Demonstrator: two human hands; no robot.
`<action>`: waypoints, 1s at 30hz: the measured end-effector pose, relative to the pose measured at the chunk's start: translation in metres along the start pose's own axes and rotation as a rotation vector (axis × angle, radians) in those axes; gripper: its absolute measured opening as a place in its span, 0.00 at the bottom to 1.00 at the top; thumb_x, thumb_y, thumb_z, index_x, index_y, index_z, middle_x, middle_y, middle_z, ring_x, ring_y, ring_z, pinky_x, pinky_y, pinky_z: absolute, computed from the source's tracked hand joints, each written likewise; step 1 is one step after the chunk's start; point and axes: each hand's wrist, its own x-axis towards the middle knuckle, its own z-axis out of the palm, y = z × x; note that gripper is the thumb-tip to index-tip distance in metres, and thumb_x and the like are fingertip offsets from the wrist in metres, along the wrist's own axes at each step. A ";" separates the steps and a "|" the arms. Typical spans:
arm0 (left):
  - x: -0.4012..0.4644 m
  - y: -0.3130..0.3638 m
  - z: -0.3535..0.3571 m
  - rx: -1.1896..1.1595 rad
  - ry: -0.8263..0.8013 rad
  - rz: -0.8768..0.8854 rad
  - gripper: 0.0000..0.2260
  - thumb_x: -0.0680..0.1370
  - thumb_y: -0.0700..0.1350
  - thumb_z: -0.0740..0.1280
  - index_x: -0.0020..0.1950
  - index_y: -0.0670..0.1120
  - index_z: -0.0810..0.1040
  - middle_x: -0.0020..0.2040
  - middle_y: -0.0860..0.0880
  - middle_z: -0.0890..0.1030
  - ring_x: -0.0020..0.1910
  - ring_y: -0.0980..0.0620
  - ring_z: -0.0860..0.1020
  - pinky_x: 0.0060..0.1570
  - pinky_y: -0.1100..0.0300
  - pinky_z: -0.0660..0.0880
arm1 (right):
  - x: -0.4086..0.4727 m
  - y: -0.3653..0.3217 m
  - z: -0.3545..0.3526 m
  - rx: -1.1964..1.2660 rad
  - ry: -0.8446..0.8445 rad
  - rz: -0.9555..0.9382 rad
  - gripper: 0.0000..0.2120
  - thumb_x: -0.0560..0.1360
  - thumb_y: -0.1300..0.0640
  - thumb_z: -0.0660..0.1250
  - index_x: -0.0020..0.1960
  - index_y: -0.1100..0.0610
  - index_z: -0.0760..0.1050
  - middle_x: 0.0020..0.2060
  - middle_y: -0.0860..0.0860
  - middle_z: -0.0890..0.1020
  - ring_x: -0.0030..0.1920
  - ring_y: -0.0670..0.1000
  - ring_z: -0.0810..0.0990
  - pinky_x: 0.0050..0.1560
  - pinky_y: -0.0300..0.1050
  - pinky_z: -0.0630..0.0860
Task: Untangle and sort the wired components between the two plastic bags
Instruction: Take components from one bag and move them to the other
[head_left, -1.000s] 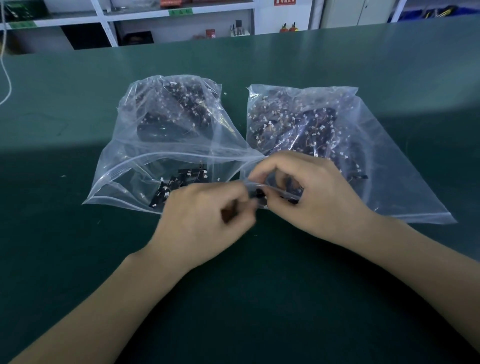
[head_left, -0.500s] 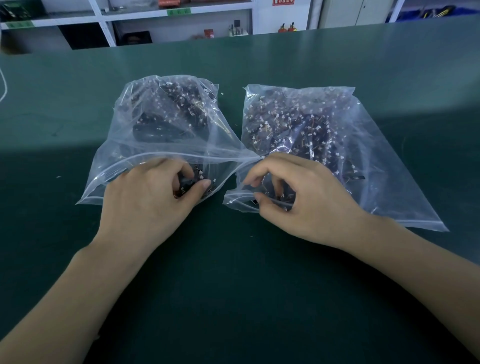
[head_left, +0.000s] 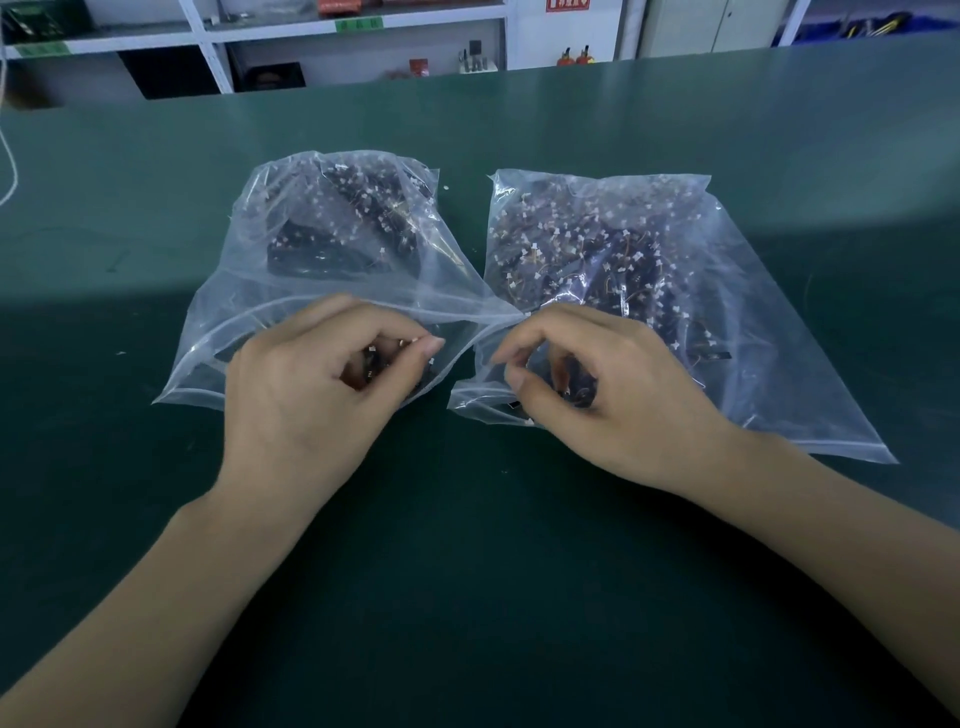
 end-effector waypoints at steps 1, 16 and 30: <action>-0.001 0.005 0.001 -0.053 0.022 0.013 0.04 0.81 0.49 0.75 0.48 0.50 0.88 0.40 0.56 0.81 0.36 0.54 0.78 0.35 0.59 0.74 | 0.000 0.000 0.000 0.011 0.006 0.010 0.03 0.82 0.54 0.70 0.55 0.50 0.81 0.46 0.36 0.80 0.39 0.50 0.80 0.41 0.41 0.76; -0.012 0.030 0.015 -0.593 -0.110 -0.167 0.04 0.81 0.45 0.74 0.55 0.53 0.85 0.45 0.57 0.87 0.43 0.53 0.86 0.38 0.55 0.82 | 0.003 0.001 -0.003 0.074 0.056 -0.121 0.03 0.80 0.59 0.76 0.51 0.58 0.85 0.47 0.47 0.84 0.38 0.52 0.79 0.39 0.43 0.76; -0.011 0.030 0.017 -0.535 -0.194 -0.094 0.12 0.81 0.45 0.75 0.63 0.52 0.83 0.52 0.56 0.87 0.49 0.49 0.86 0.40 0.56 0.81 | 0.001 -0.006 0.001 0.280 0.033 0.046 0.04 0.79 0.60 0.76 0.46 0.56 0.83 0.37 0.44 0.83 0.35 0.51 0.80 0.39 0.39 0.74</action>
